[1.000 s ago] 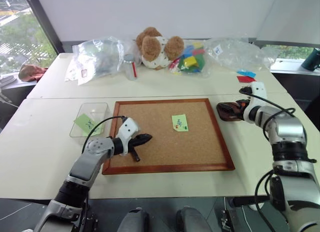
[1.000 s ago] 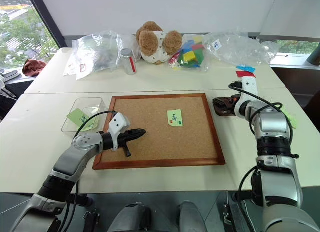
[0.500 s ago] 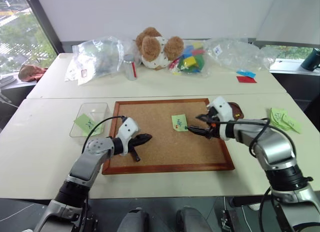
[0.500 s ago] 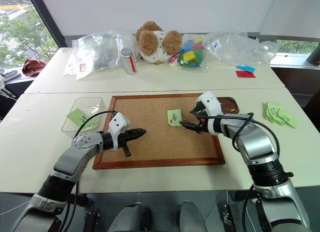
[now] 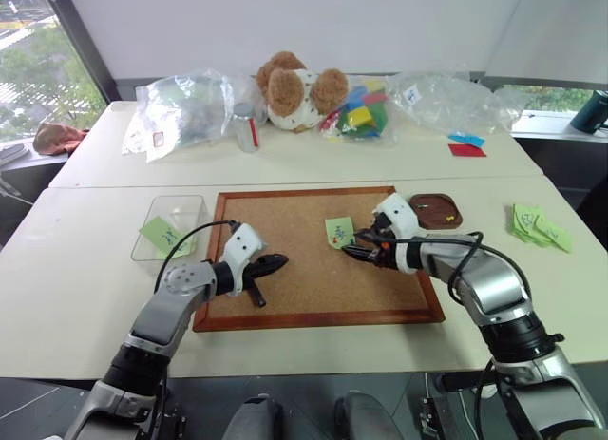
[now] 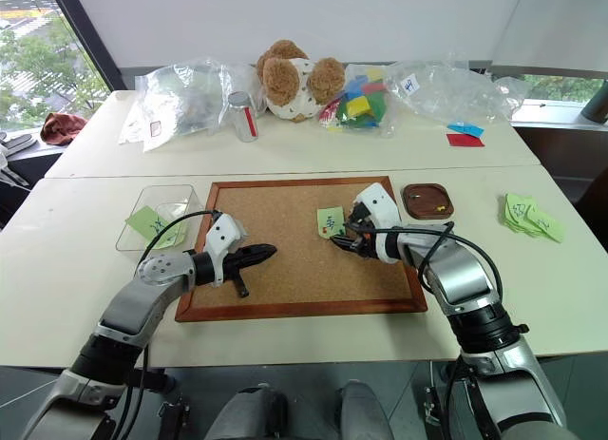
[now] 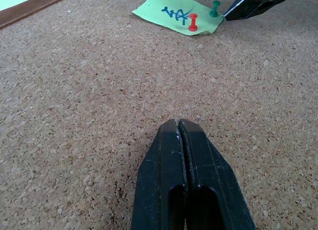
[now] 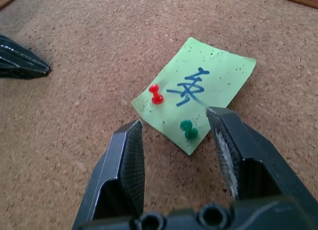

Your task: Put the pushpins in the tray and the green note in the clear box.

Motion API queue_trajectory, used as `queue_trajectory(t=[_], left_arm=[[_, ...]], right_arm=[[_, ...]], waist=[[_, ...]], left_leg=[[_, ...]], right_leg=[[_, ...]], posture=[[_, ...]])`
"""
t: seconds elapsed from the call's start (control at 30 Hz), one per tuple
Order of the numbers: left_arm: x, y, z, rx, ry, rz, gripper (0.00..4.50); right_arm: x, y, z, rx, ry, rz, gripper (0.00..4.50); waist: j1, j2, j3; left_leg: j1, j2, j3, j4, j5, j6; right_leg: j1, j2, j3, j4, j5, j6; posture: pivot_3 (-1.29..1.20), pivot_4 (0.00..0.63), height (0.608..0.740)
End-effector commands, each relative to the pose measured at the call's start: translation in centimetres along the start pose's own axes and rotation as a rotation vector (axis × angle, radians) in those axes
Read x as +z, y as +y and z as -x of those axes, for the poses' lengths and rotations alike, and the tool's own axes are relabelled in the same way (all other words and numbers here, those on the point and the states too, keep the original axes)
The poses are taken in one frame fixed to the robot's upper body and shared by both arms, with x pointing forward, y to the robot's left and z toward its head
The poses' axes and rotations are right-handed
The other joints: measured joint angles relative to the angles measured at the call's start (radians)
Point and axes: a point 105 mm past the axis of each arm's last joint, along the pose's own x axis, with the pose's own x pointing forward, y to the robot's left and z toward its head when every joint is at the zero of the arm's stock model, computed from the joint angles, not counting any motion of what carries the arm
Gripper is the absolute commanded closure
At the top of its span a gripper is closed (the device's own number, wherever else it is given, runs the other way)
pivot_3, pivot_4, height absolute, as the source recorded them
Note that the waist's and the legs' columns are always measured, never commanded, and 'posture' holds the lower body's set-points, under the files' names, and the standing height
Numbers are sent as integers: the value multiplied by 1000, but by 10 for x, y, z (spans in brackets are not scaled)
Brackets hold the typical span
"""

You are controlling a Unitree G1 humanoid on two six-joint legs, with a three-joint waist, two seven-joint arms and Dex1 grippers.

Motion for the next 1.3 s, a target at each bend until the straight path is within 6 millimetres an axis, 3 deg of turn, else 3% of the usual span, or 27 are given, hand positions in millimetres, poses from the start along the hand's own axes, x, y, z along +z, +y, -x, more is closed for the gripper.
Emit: queue_trajectory(t=[0.03, 0.13, 0.33, 0.5, 0.63, 0.77, 0.9, 1.03, 1.3], left_arm=[[-22, -3, 3, 3, 82, 45, 4500], [-23, -3, 3, 3, 82, 47, 4500], [-24, -4, 3, 0, 87, 47, 4500], [-26, -3, 3, -3, 95, 48, 4500], [-29, -3, 2, -6, 102, 50, 4500], [-30, -3, 1, -9, 104, 52, 4500], [-30, -3, 1, -12, 103, 51, 4500], [-29, -2, -1, -13, 100, 47, 4500], [-28, -3, -1, -12, 97, 45, 4500]], right_arm=[[12, -1, 2, -3, -40, 28, 3161], [11, -2, 2, -5, -38, 26, 4447], [21, -3, 7, -7, -66, 34, 4447], [47, -11, 24, -38, -140, 47, 4447], [69, -26, 43, -85, -214, 26, 4447], [76, -46, 58, -164, -242, -2, 4447], [69, -97, 82, -383, -238, -51, 4447], [38, -146, 98, -568, -152, -118, 4447], [-7, -167, 92, -597, -62, -229, 4447]], waist=[[0, 0, 0], [-1, 0, 0], [0, 0, 0], [0, 0, 0], [1, 0, 0], [1, 0, 0], [1, 0, 0], [1, 0, 0], [0, 0, 0]], left_leg=[[0, 0, 0, 0, 0, 0], [0, 0, 0, 0, 0, 0], [0, 0, 0, 0, 0, 0], [0, 0, 0, -1, 0, 0], [0, 0, 0, -1, 0, 0], [0, 0, 0, -1, 0, 0], [0, 0, 0, -1, 0, 0], [0, 0, 0, -1, 0, 0], [0, 0, 1, -1, 0, 0]], right_leg=[[0, 0, 0, 0, 0, 0], [0, 0, 0, 0, 0, 0], [0, 0, 0, -1, 0, 0], [0, 0, 0, -1, 0, 0], [0, 0, 0, -1, 0, 0], [0, 0, 0, -2, 0, 0], [0, 0, 0, -2, 0, 0], [1, 0, 0, -2, 0, 0], [1, 0, 0, -2, 0, 0]], posture=[[0, 150, 740], [0, 150, 740], [0, 150, 740], [0, 150, 740], [0, 150, 740], [0, 150, 740], [0, 150, 740], [0, 150, 740], [0, 150, 740]])
